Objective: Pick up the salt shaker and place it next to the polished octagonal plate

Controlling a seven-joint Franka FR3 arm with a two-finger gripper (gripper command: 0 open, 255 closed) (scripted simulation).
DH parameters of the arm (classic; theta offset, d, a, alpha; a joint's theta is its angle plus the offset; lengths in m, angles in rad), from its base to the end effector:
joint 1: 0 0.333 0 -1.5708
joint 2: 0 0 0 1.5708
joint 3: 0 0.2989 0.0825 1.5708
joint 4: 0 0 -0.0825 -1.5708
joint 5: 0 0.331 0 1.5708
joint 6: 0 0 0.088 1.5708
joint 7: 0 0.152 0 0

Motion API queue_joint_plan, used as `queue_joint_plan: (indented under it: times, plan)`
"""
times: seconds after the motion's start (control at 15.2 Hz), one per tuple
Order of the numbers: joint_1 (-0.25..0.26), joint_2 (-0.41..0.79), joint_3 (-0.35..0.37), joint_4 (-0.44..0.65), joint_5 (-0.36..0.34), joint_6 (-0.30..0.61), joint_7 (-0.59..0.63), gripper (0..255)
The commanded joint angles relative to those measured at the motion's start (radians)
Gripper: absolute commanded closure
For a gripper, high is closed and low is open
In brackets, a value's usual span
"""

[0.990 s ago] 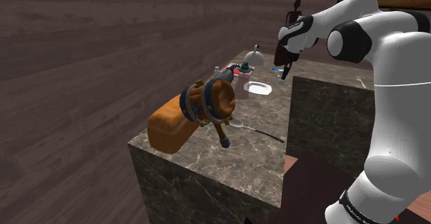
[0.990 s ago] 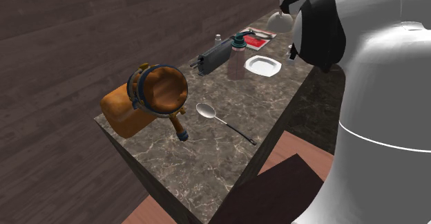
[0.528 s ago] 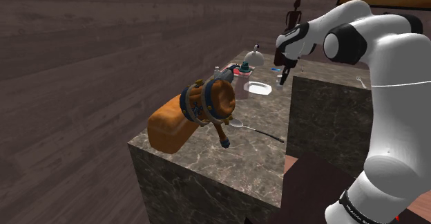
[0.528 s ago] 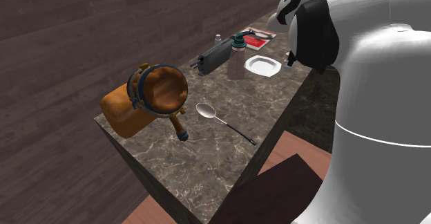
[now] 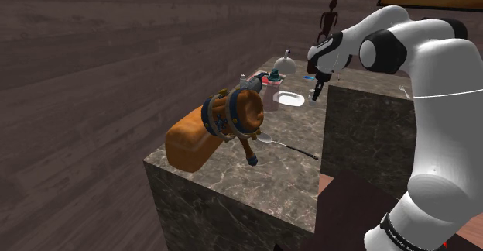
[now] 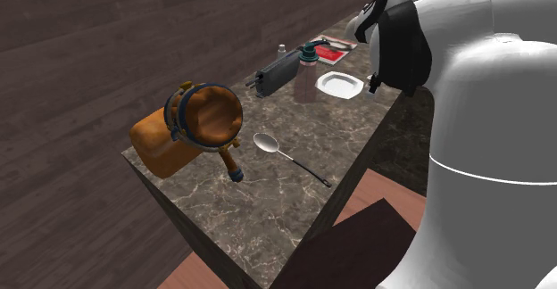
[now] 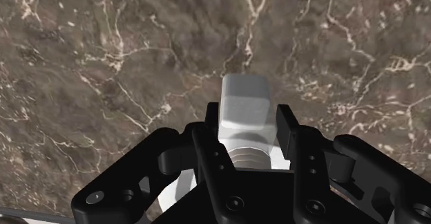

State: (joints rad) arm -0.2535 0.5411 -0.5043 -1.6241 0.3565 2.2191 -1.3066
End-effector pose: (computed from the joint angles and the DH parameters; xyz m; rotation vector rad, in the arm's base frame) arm 0.5085 -0.3976 0.3172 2.9801 0.6470 0.1678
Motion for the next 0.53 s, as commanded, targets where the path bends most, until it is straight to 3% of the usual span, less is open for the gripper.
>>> queue_joint_plan:
  times: [0.0,0.26,0.33,0.46]
  plan:
    - [-0.001,0.001,0.000,0.000,0.001,0.001,-0.001,255]
    - [-0.001,0.001,0.000,0.000,0.001,0.001,-0.001,255]
    - [-0.001,0.001,0.000,0.000,0.001,0.001,-0.001,0]
    - [-0.001,0.001,0.000,0.000,0.001,0.001,-0.001,0]
